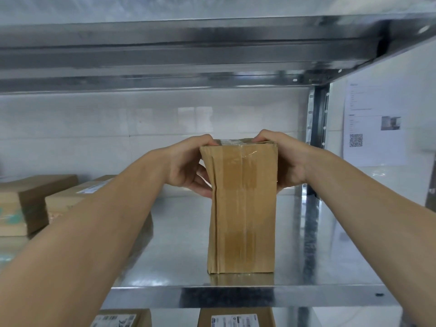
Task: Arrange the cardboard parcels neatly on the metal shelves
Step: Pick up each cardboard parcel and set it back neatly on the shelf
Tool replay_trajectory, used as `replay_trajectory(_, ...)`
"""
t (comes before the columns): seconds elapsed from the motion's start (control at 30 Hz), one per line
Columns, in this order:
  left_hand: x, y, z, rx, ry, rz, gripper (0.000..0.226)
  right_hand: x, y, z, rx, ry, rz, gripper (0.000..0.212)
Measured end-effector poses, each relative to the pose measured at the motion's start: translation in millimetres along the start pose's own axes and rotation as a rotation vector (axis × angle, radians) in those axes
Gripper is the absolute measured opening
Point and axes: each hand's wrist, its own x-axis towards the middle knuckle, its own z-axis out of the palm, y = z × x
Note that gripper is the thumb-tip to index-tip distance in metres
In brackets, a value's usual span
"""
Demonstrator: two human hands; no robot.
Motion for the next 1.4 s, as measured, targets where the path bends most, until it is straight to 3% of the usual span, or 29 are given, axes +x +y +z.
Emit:
replay_trajectory(0.03,-0.2,0.0,-1.5,0.004,-0.003,-0.016,0.037,-0.3,0.4,-1.0,0.003,-0.001,-0.003,0.024)
replay_trajectory(0.13,1.1,-3.4,-8.9,-0.002,-0.016,-0.050,0.079,-1.5,3.4,-4.3,0.021,-0.001,-0.008,0.027)
replay_trajectory(0.23,-1.4,-8.0,-8.5,-0.025,0.028,-0.079,0.090,-3.7,6.4,-6.3,0.075,0.009,-0.011,0.031)
replay_trajectory(0.33,3.1,-22.6,-5.5,0.026,0.127,-0.150,0.088,-10.5,9.5,-9.9,0.113,0.051,-0.020,0.025)
replay_trajectory(0.4,7.6,-38.3,-3.9,0.070,0.173,-0.204,0.085,-15.6,13.5,-15.6,0.160,0.063,-0.048,0.034)
replay_trajectory(0.57,11.3,-73.4,4.1,0.049,0.155,-0.308,0.086,-22.1,29.1,-34.7,0.333,0.099,-0.108,0.037)
replay_trajectory(0.8,4.6,-72.9,10.9,-0.140,0.102,-0.209,0.075,-24.7,48.3,-50.7,0.463,0.189,-0.155,0.030)
replay_trajectory(1.0,7.0,-64.5,5.6,-0.300,0.158,-0.117,0.071,-25.5,68.7,-52.7,0.339,0.157,-0.121,0.071)
replay_trajectory(1.17,16.7,-66.4,-2.0,-0.295,0.133,-0.096,0.073,-21.4,91.7,-50.2,0.324,0.288,0.001,0.024)
replay_trajectory(1.4,26.8,-64.1,6.7,-0.158,0.123,-0.068,0.069,-18.8,99.3,-34.1,0.335,0.258,0.024,0.025)
